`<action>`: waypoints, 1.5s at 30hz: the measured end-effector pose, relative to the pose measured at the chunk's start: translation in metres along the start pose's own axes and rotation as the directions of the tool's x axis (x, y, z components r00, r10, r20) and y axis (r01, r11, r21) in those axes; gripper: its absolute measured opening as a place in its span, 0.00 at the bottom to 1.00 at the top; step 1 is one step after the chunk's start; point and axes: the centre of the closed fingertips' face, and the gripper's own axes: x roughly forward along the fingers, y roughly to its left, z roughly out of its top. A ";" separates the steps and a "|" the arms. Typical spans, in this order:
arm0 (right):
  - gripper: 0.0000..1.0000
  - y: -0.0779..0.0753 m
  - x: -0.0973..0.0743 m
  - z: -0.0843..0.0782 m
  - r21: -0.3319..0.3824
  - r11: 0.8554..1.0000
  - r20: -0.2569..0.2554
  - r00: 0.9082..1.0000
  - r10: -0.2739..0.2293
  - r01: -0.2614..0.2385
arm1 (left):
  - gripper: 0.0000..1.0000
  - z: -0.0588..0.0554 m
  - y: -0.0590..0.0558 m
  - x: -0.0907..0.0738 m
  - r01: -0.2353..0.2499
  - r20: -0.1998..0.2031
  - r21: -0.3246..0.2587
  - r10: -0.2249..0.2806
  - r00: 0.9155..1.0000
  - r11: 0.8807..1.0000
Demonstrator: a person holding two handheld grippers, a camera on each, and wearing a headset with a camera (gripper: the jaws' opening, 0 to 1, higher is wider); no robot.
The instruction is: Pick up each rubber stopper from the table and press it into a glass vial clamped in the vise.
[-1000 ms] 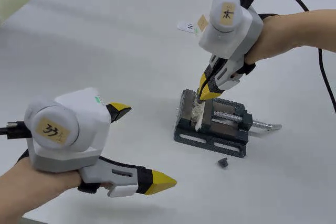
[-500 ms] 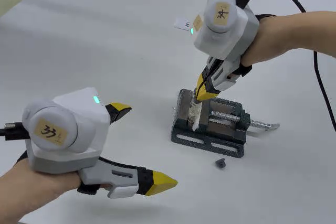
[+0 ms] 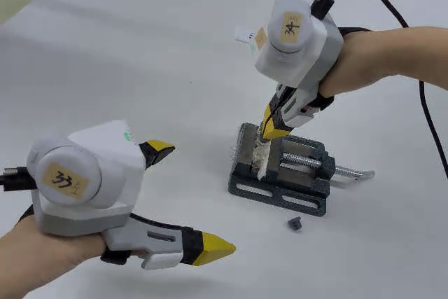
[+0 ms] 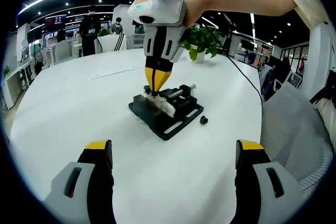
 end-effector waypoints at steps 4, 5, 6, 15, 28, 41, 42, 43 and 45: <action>0.00 -0.003 0.000 0.000 0.006 1.000 -0.003 1.000 0.016 -0.016 | 0.97 0.001 0.003 0.001 -0.001 0.005 -0.003 0.001 1.000 1.000; 0.00 -0.002 0.000 -0.001 0.009 1.000 -0.001 1.000 0.016 -0.016 | 0.97 0.001 0.003 0.002 -0.001 0.005 -0.003 0.001 1.000 1.000; 0.00 -0.002 0.000 0.000 0.007 1.000 0.001 1.000 0.017 -0.017 | 0.97 0.001 0.004 0.002 0.000 0.006 -0.004 0.000 1.000 1.000; 0.00 -0.001 0.000 -0.002 -0.002 1.000 0.008 1.000 0.020 -0.020 | 0.97 0.000 0.006 0.005 0.002 0.004 -0.010 -0.002 1.000 1.000; 0.00 -0.003 0.002 -0.001 -0.020 1.000 -0.093 0.995 0.022 -0.024 | 0.97 0.002 0.006 -0.006 -0.018 0.003 -0.005 0.019 1.000 1.000; 0.00 -0.004 -0.001 -0.002 0.125 0.992 0.102 0.995 -0.007 -0.006 | 0.97 0.011 0.010 -0.018 -0.059 0.040 -0.020 0.060 0.997 0.998; 0.00 -0.005 -0.001 -0.002 0.127 0.992 0.118 0.993 -0.013 -0.002 | 0.97 0.012 0.009 -0.018 -0.059 0.043 -0.021 0.060 0.997 0.998; 0.00 -0.003 -0.001 -0.002 0.143 0.990 0.139 0.990 -0.026 0.006 | 0.97 0.014 0.009 -0.019 -0.062 0.046 -0.019 0.063 0.997 0.998; 0.00 -0.002 -0.002 -0.003 0.139 0.990 0.157 0.987 -0.038 0.016 | 0.97 0.015 0.009 -0.019 -0.063 0.048 -0.016 0.064 0.997 0.998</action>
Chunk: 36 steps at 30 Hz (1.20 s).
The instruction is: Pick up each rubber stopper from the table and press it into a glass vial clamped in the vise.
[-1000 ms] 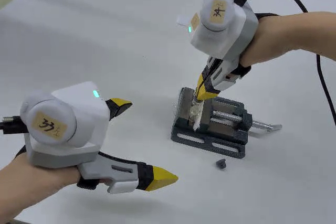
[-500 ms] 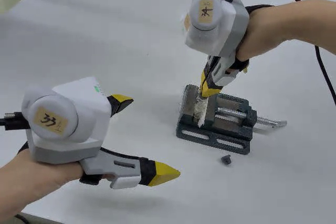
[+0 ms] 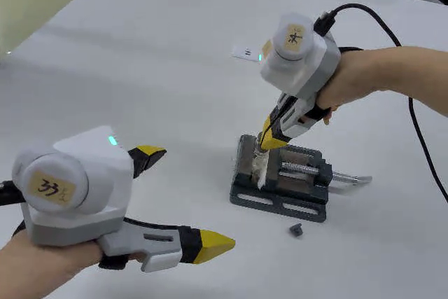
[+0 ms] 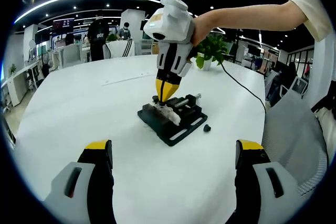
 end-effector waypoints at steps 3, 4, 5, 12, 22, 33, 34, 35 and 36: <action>0.00 0.001 -0.001 0.001 0.015 1.000 0.018 1.000 -0.007 0.007 | 0.97 0.003 0.001 -0.001 -0.002 0.007 0.002 0.002 1.000 1.000; 0.00 0.002 0.000 0.001 0.021 1.000 0.022 1.000 -0.011 0.011 | 0.97 0.003 0.001 -0.001 -0.003 0.008 0.002 0.003 1.000 1.000; 0.00 0.002 0.000 0.001 0.026 1.000 0.032 0.999 -0.014 0.013 | 0.97 0.002 0.002 -0.001 -0.004 0.008 0.003 0.004 1.000 1.000; 0.00 0.003 0.002 0.004 0.048 0.999 0.089 0.996 -0.027 0.023 | 0.97 0.005 0.003 -0.002 -0.004 0.011 0.014 0.004 1.000 1.000; 0.00 0.003 0.002 0.005 0.106 0.994 0.136 0.989 -0.050 0.036 | 0.97 0.011 0.003 -0.003 -0.003 0.015 0.031 0.003 1.000 1.000; 0.07 0.005 0.001 0.003 0.092 0.995 0.114 0.993 -0.043 0.032 | 0.97 0.011 0.001 0.000 0.006 0.011 0.034 -0.006 1.000 0.999; 0.09 0.007 0.001 0.005 0.089 0.996 0.121 0.992 -0.038 0.027 | 0.97 0.011 0.001 0.000 0.007 0.010 0.034 -0.008 1.000 0.999; 0.12 0.006 0.000 0.003 0.079 0.996 0.111 0.992 -0.053 0.045 | 0.97 0.011 0.000 0.000 0.009 0.008 0.036 -0.009 1.000 0.999; 0.15 0.007 -0.001 0.001 0.066 0.996 0.106 0.992 -0.063 0.057 | 0.97 0.011 0.000 0.000 0.009 0.007 0.037 -0.009 1.000 0.999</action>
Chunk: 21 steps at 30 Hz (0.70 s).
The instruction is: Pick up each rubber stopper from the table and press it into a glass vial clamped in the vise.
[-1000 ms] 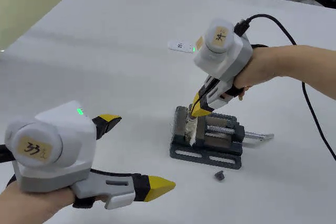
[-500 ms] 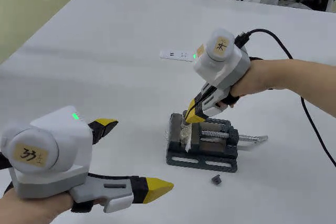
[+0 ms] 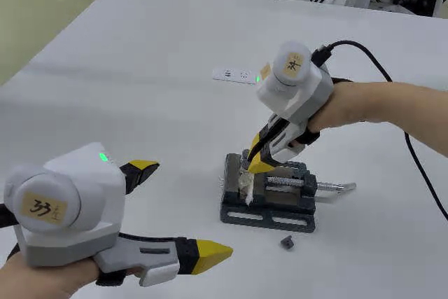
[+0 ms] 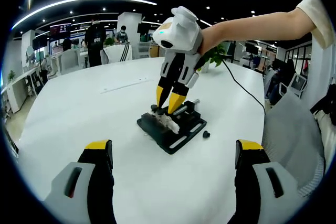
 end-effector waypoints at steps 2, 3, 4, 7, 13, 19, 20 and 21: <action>0.20 0.001 -0.003 -0.002 -0.008 1.000 0.011 1.000 -0.008 0.008 | 0.97 0.000 0.000 0.000 0.001 -0.001 0.000 -0.001 1.000 1.000; 0.23 0.000 -0.004 -0.002 -0.013 1.000 0.021 1.000 -0.014 0.014 | 0.97 0.000 0.000 0.000 0.002 -0.001 0.001 -0.002 1.000 1.000; 0.25 0.002 -0.006 -0.005 -0.010 1.000 0.024 0.999 -0.022 0.022 | 0.97 0.001 -0.001 0.000 0.003 -0.001 0.003 -0.003 1.000 1.000; 0.31 0.005 -0.007 -0.011 -0.013 0.999 0.021 0.999 -0.029 0.029 | 0.97 0.001 -0.001 0.001 0.003 -0.003 0.005 -0.003 1.000 1.000; 0.39 0.012 -0.014 -0.024 -0.025 0.999 0.027 0.999 -0.044 0.044 | 0.97 0.002 -0.001 0.002 0.006 -0.006 0.011 -0.006 1.000 1.000; 0.42 0.031 -0.018 -0.034 -0.043 0.998 0.031 0.999 -0.043 0.044 | 0.97 0.003 -0.003 0.003 0.013 -0.012 0.016 -0.013 1.000 1.000; 0.42 0.034 -0.019 -0.036 -0.042 0.998 0.032 0.998 -0.045 0.047 | 0.97 0.003 -0.004 0.003 0.015 -0.013 0.017 -0.015 1.000 1.000; 0.42 0.036 -0.020 -0.037 -0.042 0.998 0.033 0.998 -0.046 0.047 | 0.97 0.003 -0.004 0.003 0.016 -0.013 0.018 -0.016 1.000 1.000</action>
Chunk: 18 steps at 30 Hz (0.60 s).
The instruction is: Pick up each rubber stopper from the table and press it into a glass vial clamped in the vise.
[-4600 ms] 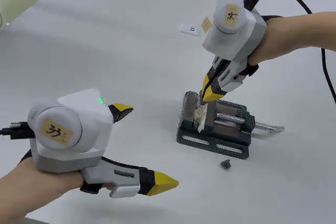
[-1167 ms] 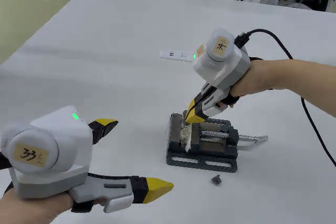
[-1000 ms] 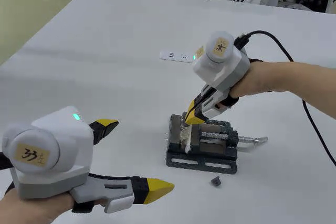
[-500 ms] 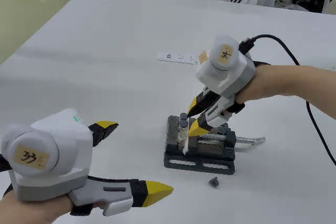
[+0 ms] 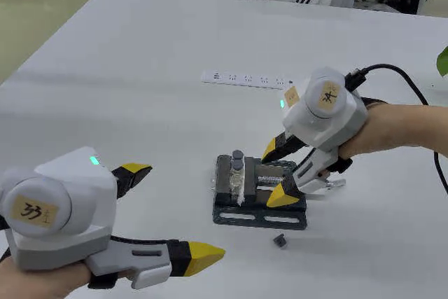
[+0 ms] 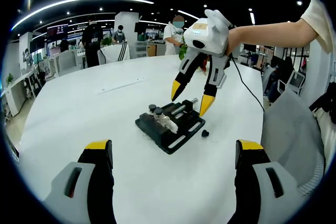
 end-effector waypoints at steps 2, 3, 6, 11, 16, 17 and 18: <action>0.41 0.005 -0.002 -0.001 -0.004 1.000 0.005 1.000 -0.003 0.003 | 0.97 0.000 -0.001 0.000 0.003 -0.002 0.004 -0.003 1.000 1.000; 0.41 0.009 -0.003 -0.002 -0.004 1.000 0.007 1.000 -0.004 0.004 | 0.97 0.000 -0.001 0.001 0.005 -0.004 0.007 -0.005 1.000 1.000; 0.38 0.016 -0.004 -0.004 -0.015 1.000 0.016 1.000 0.001 -0.001 | 0.97 0.001 -0.002 0.001 0.008 -0.004 0.008 -0.008 1.000 1.000; 0.31 0.028 -0.005 -0.013 -0.010 1.000 0.010 1.000 0.012 -0.012 | 0.97 0.003 -0.004 0.002 0.012 0.001 0.008 -0.013 1.000 1.000; 0.23 0.038 -0.001 -0.026 0.002 1.000 -0.007 1.000 0.029 -0.029 | 0.97 0.003 -0.007 0.002 0.016 0.001 0.012 -0.017 1.000 1.000; 0.23 0.040 -0.001 -0.027 -0.004 1.000 -0.006 1.000 0.030 -0.030 | 0.97 0.004 -0.007 0.002 0.018 0.001 0.012 -0.018 1.000 1.000; 0.21 0.041 0.001 -0.028 -0.017 0.999 -0.008 1.000 0.028 -0.028 | 0.96 0.004 -0.007 0.002 0.018 0.001 0.013 -0.018 1.000 1.000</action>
